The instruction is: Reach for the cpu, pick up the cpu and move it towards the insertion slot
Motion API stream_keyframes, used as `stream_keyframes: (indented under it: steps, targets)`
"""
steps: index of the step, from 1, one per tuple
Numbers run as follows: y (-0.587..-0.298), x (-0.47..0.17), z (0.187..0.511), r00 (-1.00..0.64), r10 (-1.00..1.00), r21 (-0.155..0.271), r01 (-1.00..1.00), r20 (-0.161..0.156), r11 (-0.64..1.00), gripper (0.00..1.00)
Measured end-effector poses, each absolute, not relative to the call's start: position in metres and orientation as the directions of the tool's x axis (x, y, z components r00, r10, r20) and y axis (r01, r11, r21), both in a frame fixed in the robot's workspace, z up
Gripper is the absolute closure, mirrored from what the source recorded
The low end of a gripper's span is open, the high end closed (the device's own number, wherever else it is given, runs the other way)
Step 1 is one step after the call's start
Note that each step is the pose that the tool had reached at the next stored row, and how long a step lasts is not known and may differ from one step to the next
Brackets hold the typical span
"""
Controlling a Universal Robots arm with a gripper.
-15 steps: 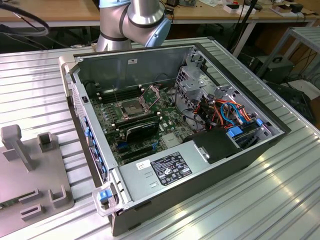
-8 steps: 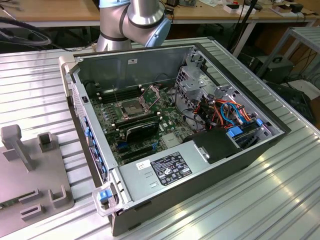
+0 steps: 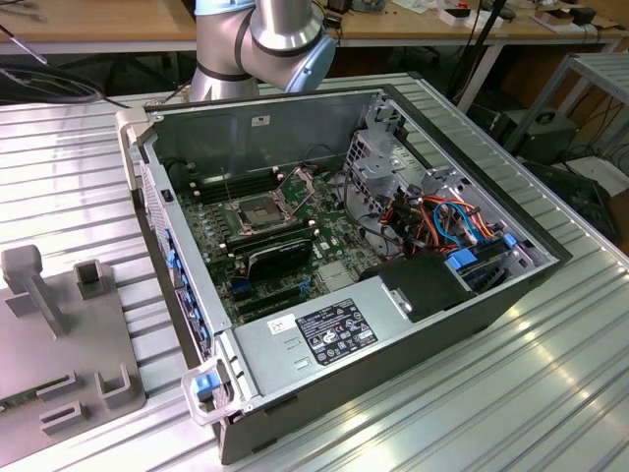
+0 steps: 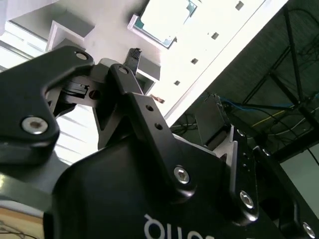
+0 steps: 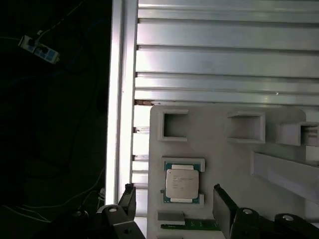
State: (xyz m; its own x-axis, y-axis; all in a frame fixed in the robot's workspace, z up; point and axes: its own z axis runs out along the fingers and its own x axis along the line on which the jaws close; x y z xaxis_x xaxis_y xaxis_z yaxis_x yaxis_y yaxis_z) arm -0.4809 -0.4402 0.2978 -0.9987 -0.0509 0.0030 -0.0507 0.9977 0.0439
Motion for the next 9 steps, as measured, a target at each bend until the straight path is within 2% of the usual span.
stream_keyframes:
  steps: [9]
  targets:
    - [-0.4402,-0.4809,0.2968,-0.998,-0.057,0.044,-0.057,0.003,0.997,0.28]
